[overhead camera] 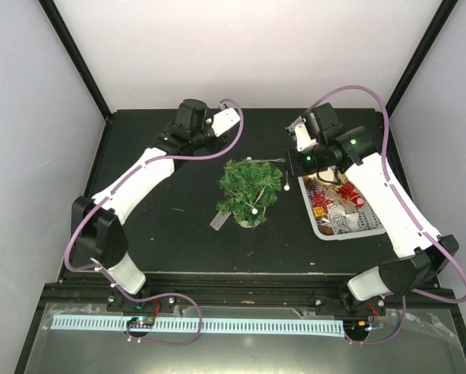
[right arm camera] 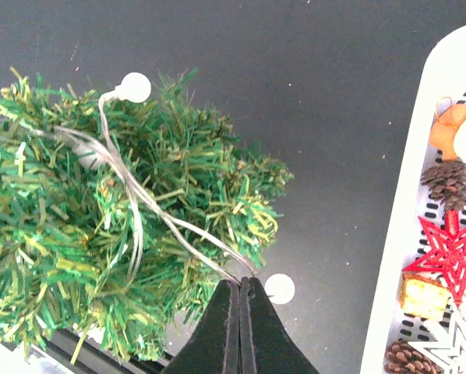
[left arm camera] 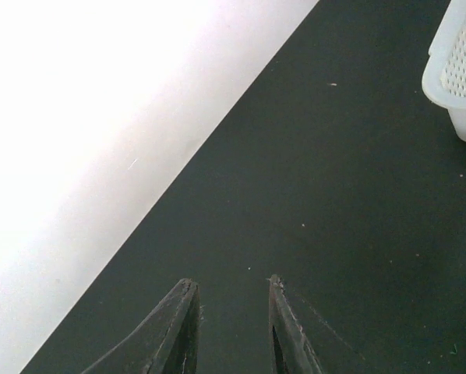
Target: Decorate the small christmas tree
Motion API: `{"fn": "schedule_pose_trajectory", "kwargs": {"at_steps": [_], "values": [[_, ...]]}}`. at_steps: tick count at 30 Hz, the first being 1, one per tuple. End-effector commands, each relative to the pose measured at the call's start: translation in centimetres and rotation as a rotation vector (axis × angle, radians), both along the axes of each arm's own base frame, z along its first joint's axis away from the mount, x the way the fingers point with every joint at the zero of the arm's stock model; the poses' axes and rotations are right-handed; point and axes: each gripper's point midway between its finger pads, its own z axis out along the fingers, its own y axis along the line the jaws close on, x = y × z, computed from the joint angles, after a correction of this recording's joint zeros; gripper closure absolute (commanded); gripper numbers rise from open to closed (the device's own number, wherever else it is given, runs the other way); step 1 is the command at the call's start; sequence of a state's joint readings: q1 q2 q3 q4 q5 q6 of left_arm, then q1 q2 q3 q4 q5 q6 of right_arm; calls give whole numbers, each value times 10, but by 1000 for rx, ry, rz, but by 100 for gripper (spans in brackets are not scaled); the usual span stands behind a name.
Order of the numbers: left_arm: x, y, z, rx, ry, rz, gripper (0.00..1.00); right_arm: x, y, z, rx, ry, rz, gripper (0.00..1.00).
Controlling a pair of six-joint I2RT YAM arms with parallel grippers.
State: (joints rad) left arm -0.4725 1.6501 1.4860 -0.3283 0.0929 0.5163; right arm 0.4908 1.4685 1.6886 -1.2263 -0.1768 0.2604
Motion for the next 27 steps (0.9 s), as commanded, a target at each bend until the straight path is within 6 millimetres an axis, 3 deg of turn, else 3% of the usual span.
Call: {"fn": "schedule_pose_trajectory", "kwargs": {"at_steps": [1,12,15,19,22,27], "values": [[-7,14,12,30,-34,24,73,-19,-3,-6,-6,45,-8,99],[-26,29,22,39,-22,41,73,-25,4,-64,22,120,-32,99],[-32,35,25,41,-18,45,73,-24,9,-71,41,128,-33,98],[-40,44,30,43,-8,59,72,-25,17,-64,77,115,-13,85],[-49,53,31,36,11,69,72,-29,17,-58,93,108,-6,68],[-66,71,33,32,26,85,72,-41,6,-47,93,87,-23,56]]}}
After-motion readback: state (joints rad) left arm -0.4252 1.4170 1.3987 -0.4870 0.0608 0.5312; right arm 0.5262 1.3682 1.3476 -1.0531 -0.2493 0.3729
